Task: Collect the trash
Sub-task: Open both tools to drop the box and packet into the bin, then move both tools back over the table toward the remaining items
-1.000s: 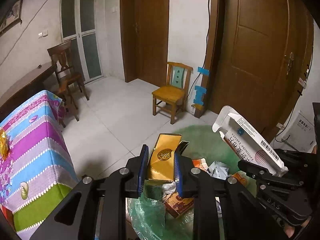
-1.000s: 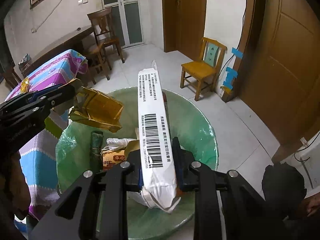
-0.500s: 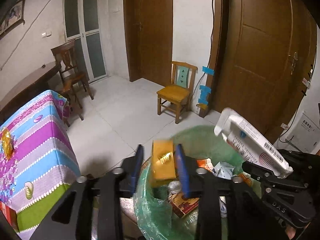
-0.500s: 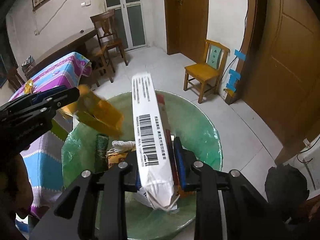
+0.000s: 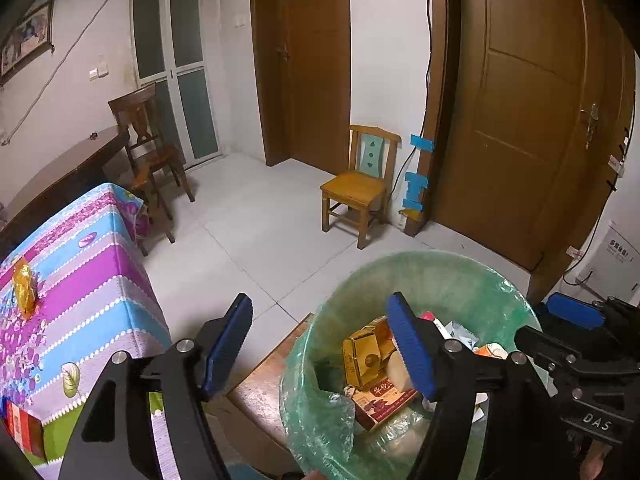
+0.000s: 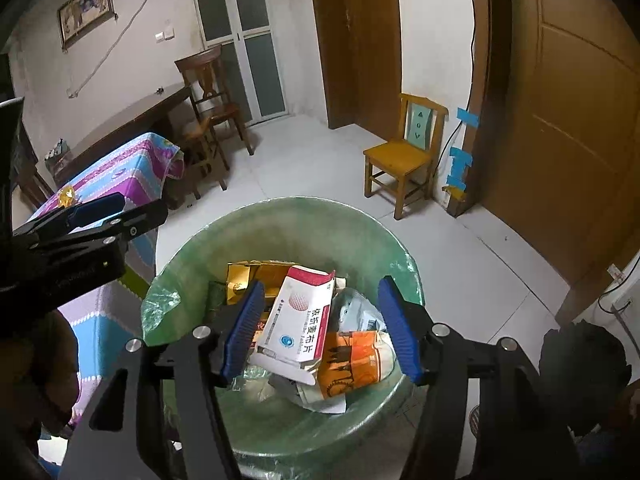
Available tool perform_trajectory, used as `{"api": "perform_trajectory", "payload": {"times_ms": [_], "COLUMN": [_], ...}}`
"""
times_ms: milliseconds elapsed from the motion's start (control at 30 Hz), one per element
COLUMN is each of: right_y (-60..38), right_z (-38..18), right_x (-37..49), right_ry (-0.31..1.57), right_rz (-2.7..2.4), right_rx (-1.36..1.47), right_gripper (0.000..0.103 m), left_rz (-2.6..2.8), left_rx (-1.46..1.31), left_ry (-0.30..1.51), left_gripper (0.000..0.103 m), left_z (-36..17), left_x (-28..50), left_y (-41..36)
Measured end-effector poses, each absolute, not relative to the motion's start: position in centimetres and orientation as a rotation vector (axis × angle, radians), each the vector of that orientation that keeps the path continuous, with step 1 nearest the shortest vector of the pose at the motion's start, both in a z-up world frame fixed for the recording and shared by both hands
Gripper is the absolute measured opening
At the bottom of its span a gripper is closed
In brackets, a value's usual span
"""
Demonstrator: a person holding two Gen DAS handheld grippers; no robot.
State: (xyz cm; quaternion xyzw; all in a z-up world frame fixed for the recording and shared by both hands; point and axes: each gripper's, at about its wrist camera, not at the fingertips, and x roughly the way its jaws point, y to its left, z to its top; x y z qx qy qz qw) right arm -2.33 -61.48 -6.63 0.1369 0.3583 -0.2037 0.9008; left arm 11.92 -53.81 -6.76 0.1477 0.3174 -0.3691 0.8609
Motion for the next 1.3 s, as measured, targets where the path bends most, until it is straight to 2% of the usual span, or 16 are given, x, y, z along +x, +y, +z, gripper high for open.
{"api": "perform_trajectory", "payload": {"times_ms": [433,767,933,1133,1300], "right_y": [-58.2,-54.6,-49.6,-41.5,-33.7], "right_z": [-4.3,-2.7,-2.5,-3.9,-5.6], "right_x": [-2.9,-3.3,-2.3,3.0,8.2], "right_ry": [0.694,0.647,0.622,0.687,0.758], "right_rz": [-0.391,-0.327,-0.144,0.153,0.378], "right_rx": [0.232,0.21,0.19,0.121,-0.093], "right_gripper": [0.066,0.069,0.071,0.071,0.072], "left_rz": [-0.768,-0.752,-0.726,-0.626,-0.541], "left_rx": [0.308,0.289,0.275,0.268,0.235], "left_ry": [0.639,0.626,0.62,0.688,0.777], "left_gripper": [0.074,0.075,0.079,0.079,0.079], "left_z": [-4.7,-2.9,-2.0,-1.5,-0.3], "left_x": [10.7,10.7,11.8,16.1,20.8], "left_y": [-51.6,-46.7,-38.5,-25.8,-15.1]}}
